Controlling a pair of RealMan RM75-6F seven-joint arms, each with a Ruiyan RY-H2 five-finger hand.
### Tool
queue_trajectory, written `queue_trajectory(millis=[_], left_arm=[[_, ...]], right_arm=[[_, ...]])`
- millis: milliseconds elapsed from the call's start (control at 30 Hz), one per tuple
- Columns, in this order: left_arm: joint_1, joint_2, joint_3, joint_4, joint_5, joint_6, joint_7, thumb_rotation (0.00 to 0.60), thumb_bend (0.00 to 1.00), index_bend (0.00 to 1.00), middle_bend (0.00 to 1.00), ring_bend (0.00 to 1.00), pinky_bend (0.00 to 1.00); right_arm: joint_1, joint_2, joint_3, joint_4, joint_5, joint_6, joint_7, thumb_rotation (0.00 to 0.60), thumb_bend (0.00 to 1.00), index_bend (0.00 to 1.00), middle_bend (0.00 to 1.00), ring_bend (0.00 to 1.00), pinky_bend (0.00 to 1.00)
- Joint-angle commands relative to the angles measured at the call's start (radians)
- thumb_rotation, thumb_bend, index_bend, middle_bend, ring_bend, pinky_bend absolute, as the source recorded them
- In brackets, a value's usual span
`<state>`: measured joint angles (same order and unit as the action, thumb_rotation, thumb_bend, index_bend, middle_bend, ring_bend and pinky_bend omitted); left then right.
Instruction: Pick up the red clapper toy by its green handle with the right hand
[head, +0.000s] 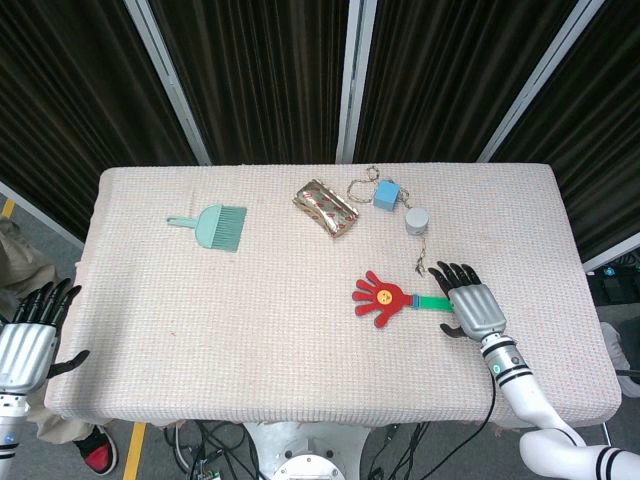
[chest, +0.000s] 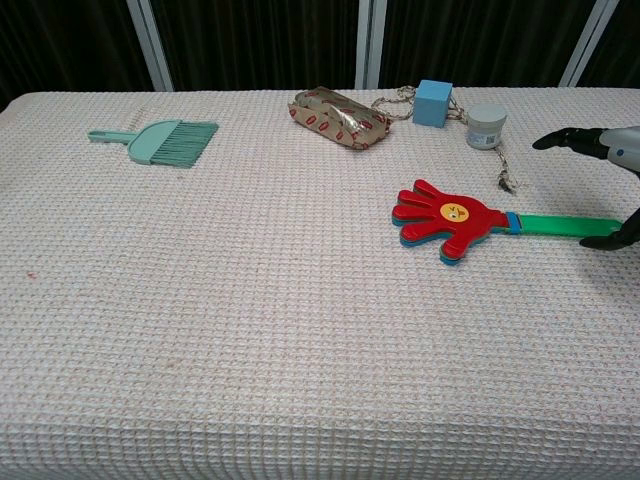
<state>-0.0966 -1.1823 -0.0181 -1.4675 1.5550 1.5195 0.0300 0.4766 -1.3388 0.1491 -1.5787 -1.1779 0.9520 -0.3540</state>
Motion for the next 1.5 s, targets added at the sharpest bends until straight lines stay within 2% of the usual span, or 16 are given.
queue_trajectory(millis=[33,267,500,833,1300,1500], left_arm=[[0.002,-0.004,0.000,0.003,-0.004,-0.002,-0.001,0.600,0.13,0.07,0.03,0.00,0.12],[-0.004,0.003,0.007,-0.002,0.004,-0.017,-0.029,0.600,0.15,0.07,0.03,0.00,0.12],[-0.001,0.012,0.015,-0.008,0.026,-0.003,-0.063,0.600,0.17,0.08,0.03,0.00,0.12],[0.001,0.013,0.024,-0.002,0.049,0.010,-0.083,0.600,0.17,0.08,0.03,0.00,0.12],[-0.003,0.010,0.035,0.011,0.050,-0.013,-0.085,0.600,0.19,0.08,0.03,0.00,0.12],[-0.004,0.005,0.034,0.015,0.046,-0.019,-0.065,0.600,0.19,0.08,0.03,0.00,0.12]], right_arm=[[0.028,-0.047,0.006,0.018,0.066,0.001,-0.078,0.600,0.12,0.07,0.00,0.00,0.00],[0.067,-0.086,-0.005,0.048,0.135,-0.017,-0.143,0.600,0.15,0.18,0.00,0.00,0.00],[0.084,-0.109,-0.010,0.070,0.159,-0.013,-0.142,0.600,0.17,0.30,0.00,0.00,0.00],[0.106,-0.124,-0.014,0.098,0.195,-0.026,-0.133,0.600,0.18,0.33,0.00,0.00,0.00],[0.132,-0.113,-0.020,0.087,0.236,-0.036,-0.131,0.600,0.31,0.40,0.00,0.00,0.00],[0.138,-0.120,-0.026,0.090,0.251,-0.030,-0.133,0.600,0.32,0.41,0.00,0.00,0.00]])
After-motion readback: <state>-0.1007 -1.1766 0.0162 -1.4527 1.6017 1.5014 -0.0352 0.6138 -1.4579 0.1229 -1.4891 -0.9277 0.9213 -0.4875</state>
